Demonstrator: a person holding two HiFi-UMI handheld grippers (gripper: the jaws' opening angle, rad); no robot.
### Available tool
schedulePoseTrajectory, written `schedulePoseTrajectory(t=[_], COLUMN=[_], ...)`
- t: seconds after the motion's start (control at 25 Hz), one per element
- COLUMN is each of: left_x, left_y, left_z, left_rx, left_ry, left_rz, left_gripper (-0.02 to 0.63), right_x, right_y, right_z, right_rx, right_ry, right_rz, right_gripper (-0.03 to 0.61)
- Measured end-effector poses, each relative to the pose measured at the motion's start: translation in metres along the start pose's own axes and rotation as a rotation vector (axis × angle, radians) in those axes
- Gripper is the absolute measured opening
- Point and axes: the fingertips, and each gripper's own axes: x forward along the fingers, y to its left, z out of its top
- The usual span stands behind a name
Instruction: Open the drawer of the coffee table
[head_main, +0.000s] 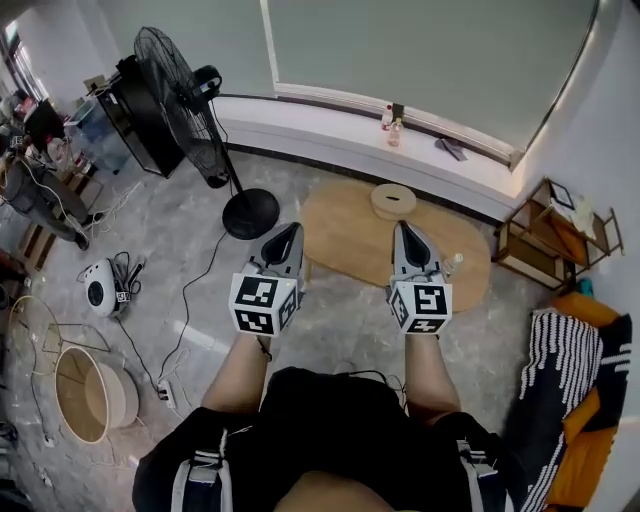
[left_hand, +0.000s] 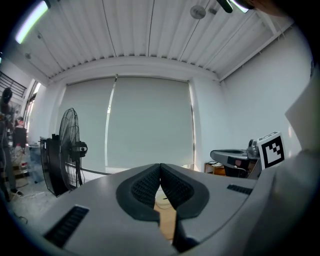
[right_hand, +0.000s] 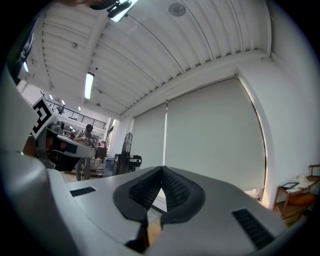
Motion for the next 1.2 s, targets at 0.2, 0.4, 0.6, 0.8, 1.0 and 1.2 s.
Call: schedulePoseTrajectory(t=[0.2,0.4,0.6,0.8,1.0,1.2], left_x=[0.043,0.092,0.134,0.167,0.193,0.192], left_y=[0.034,0.081,0.114,0.136,0.134,0.113], left_z=[-0.012,-0.016,-0.018,-0.037,-0.071,-0.109], left_rx=[-0.014,-0.008,-0.043,-0.072,-0.070,-0.075], left_ry=[0.030,0.033,0.040,0.067,0.131,0.188], left_rz=[-0.043,-0.146,-0.252,-0.337,-0.396,-0.423], left_gripper=[0.021,0.021,0.021,0.021,0.021,0.021], right_x=[0.044,0.086,0.116,0.126,0.114,0.092], right_y=[-0.002,0.003,0.000,0.000,-0.008,-0.009], right_z=[-0.018,-0.031,-0.039,-0.063,-0.093,-0.126], right_rx=[-0.001,-0.019,-0.026,-0.018,0.007,0.032], right_ry=[0.040,0.067,0.082,0.128,0.184,0.242], right_rz=[-0.028,-0.130,-0.235,-0.330,-0.416,-0.426], right_gripper=[0.015,0.015,0.015,0.015,0.015,0.015])
